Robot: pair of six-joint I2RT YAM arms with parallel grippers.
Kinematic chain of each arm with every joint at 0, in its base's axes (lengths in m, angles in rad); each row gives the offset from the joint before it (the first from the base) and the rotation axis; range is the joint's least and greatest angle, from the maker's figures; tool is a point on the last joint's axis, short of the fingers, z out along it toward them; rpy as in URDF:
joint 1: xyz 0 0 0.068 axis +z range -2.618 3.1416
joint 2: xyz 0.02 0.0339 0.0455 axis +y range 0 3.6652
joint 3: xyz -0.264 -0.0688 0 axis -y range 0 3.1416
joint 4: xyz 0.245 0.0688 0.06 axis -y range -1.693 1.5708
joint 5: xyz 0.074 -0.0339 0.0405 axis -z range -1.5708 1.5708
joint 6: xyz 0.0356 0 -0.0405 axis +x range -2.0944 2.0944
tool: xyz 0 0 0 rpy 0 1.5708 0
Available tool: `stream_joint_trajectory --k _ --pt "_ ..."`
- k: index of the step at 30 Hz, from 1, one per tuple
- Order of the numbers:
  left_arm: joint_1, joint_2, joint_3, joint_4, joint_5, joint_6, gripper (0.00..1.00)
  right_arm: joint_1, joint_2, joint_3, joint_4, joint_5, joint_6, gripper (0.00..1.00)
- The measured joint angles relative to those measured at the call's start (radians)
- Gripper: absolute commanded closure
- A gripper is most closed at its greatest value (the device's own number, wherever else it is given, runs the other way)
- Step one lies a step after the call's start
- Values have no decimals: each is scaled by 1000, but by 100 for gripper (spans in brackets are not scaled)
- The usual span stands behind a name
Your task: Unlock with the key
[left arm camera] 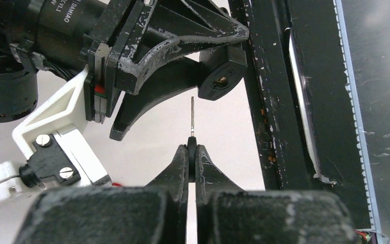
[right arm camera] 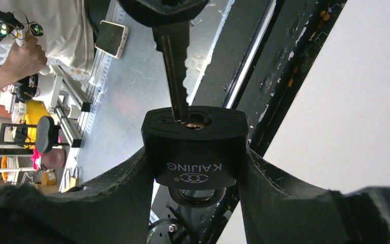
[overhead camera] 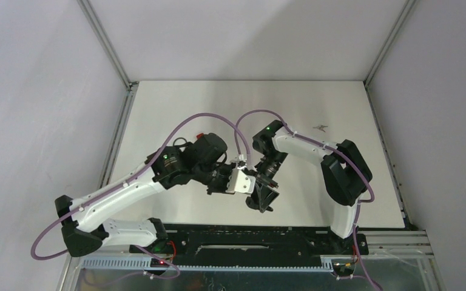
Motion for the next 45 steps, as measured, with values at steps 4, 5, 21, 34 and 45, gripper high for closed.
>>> stream_joint_trajectory --k 4,5,21,34,45 --pt "-8 -24 -23 29 -6 15 100 0 0 6 0 0 10 100" --pt "-13 -29 -30 34 -6 19 100 0 0 8 0 0 13 100" --pt "-45 -91 -161 137 -40 99 100 -8 1 14 0 0 40 100" --pt "-71 -119 -226 197 -56 138 100 -16 1 14 0 -2 47 100" --pt "-87 -137 -234 216 -58 163 100 -17 1 14 0 -7 48 100"
